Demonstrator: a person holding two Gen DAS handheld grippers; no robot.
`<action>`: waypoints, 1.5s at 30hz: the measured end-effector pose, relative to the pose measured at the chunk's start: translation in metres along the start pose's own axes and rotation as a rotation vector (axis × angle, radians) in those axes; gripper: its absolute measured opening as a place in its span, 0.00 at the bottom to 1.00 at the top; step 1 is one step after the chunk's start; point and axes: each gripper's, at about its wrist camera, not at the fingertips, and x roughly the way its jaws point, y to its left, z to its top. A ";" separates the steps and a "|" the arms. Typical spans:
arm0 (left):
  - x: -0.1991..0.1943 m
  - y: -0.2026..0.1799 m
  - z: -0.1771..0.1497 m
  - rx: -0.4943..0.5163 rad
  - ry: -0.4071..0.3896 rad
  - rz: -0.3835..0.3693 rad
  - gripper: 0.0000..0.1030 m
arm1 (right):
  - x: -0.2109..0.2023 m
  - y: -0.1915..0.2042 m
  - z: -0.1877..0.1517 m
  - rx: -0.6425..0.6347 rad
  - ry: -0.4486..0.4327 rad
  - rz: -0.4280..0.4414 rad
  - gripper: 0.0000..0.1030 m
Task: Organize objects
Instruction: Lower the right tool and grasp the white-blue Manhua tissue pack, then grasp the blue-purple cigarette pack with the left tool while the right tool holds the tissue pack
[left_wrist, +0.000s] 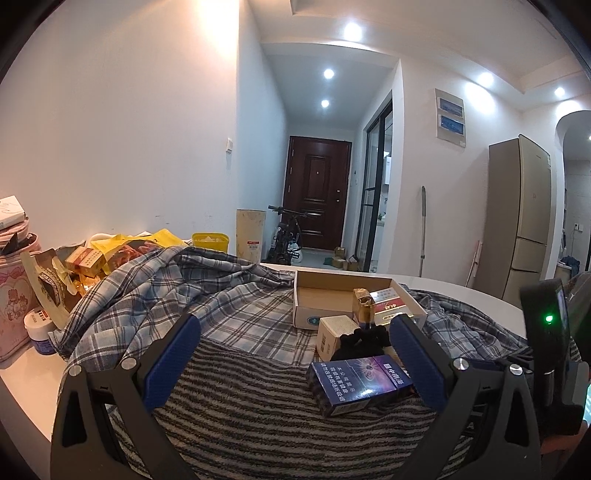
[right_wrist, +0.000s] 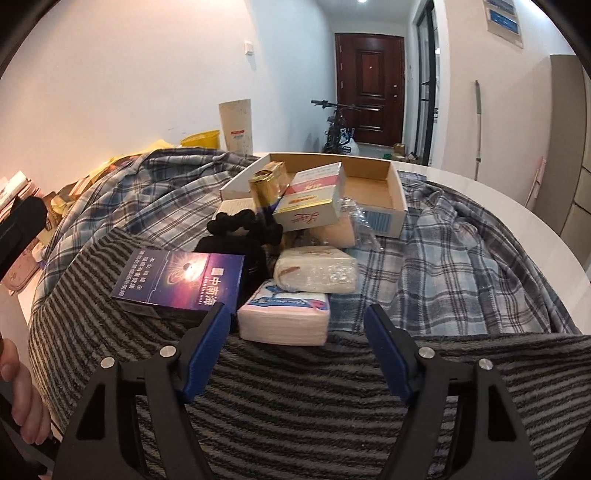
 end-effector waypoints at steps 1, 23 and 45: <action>0.000 -0.001 0.000 0.002 0.000 0.002 1.00 | 0.003 0.001 0.000 -0.007 0.011 -0.006 0.65; 0.044 -0.056 -0.018 0.337 0.293 -0.202 1.00 | -0.039 -0.054 -0.028 0.109 -0.010 0.004 0.47; 0.073 -0.076 -0.042 0.378 0.529 -0.358 0.60 | -0.031 -0.058 -0.032 0.097 0.010 0.008 0.53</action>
